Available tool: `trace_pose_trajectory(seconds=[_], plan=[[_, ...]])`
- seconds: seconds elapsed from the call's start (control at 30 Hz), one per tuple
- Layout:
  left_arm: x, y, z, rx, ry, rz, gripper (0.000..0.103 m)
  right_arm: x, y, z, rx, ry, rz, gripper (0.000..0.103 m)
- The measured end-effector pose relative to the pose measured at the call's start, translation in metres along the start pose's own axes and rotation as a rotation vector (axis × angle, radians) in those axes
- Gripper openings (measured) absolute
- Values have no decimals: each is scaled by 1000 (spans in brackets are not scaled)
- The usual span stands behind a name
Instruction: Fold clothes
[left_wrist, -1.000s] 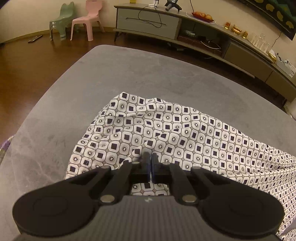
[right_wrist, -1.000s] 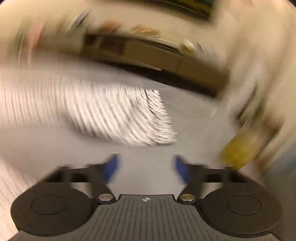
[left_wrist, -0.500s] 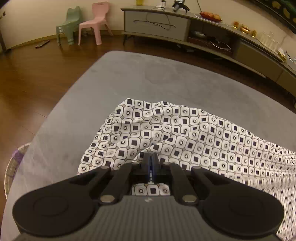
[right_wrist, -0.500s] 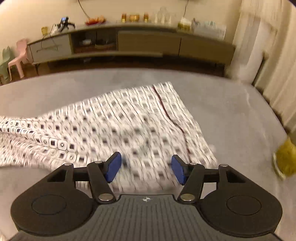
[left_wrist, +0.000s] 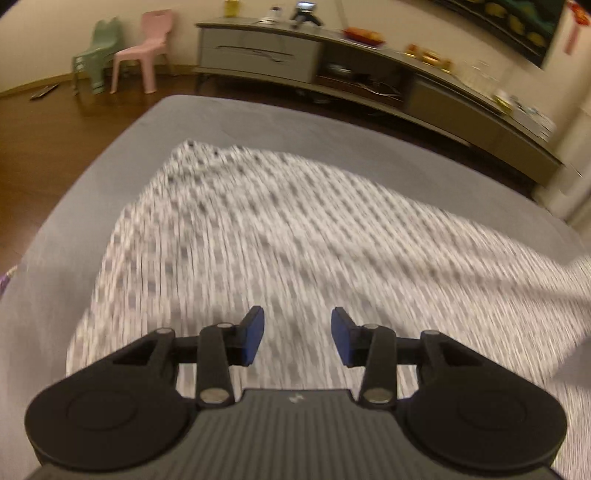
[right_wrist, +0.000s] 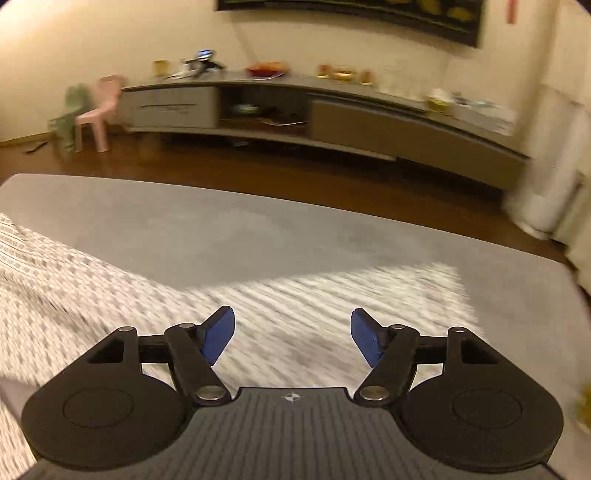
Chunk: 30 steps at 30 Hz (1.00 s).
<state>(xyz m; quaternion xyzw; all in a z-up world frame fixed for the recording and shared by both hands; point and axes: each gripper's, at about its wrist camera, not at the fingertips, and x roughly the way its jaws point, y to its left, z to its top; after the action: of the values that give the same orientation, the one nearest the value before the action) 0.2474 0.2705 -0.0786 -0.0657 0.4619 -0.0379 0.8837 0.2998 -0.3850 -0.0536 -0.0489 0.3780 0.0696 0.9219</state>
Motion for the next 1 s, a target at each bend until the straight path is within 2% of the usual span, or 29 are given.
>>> trace_pose_trajectory(seconds=[0.07, 0.1, 0.13, 0.23, 0.3, 0.33, 0.37, 0.4, 0.43, 0.53, 0.63, 0.7, 0.8, 0.83, 0.87, 0.9, 0.93, 0.97, 1.0], plan=[[-17, 0, -26, 25, 4, 0, 40, 30, 19, 9, -14, 61, 12, 66], [-23, 6, -38, 22, 17, 9, 40, 46, 28, 14, -20, 92, 17, 54], [-28, 12, -50, 19, 31, 19, 40, 55, 29, 17, -17, 106, 8, 49], [-45, 27, -82, 31, 44, 54, 41, 75, 26, 30, 16, 128, -26, 50], [-53, 32, -94, 62, 44, 103, 41, 86, 25, 38, 10, 100, -97, 52], [-56, 33, -97, 74, 45, 123, 42, 94, 23, 40, -6, 84, -182, 52], [-58, 35, -100, 81, 43, 137, 47, 102, 21, 42, -21, 67, -267, 52], [-58, 38, -101, 79, 40, 139, 49, 106, 18, 41, -31, 53, -301, 52], [-58, 41, -101, 79, 40, 140, 51, 109, 15, 40, -42, 40, -334, 53], [-58, 45, -90, 49, 56, 119, 49, 85, 5, 25, 37, 5, -283, 53], [-53, 39, -66, 64, 13, 96, 50, 44, 8, -2, 64, -41, -166, 58], [-41, 35, -41, 75, -10, 87, 52, 35, 9, -18, 27, -30, -158, 70], [-9, 39, -12, 85, 2, 146, 51, 37, -5, -32, 3, 23, -218, 70], [3, 42, -4, 83, 13, 176, 50, 35, -11, -34, 30, 15, -217, 71], [13, 50, 0, 68, 18, 204, 58, 32, -21, -37, 74, 25, -208, 72], [17, 58, 1, 44, 3, 214, 62, 29, -32, -40, 117, 35, -199, 75], [17, 65, 2, 14, 4, 226, 61, 27, -42, -43, 161, 45, -189, 75], [14, 69, 3, -13, 8, 241, 47, 24, -53, -47, 204, 56, -180, 75], [9, 72, 1, -29, 8, 250, 43, 19, -57, -49, 203, 74, -198, 73]])
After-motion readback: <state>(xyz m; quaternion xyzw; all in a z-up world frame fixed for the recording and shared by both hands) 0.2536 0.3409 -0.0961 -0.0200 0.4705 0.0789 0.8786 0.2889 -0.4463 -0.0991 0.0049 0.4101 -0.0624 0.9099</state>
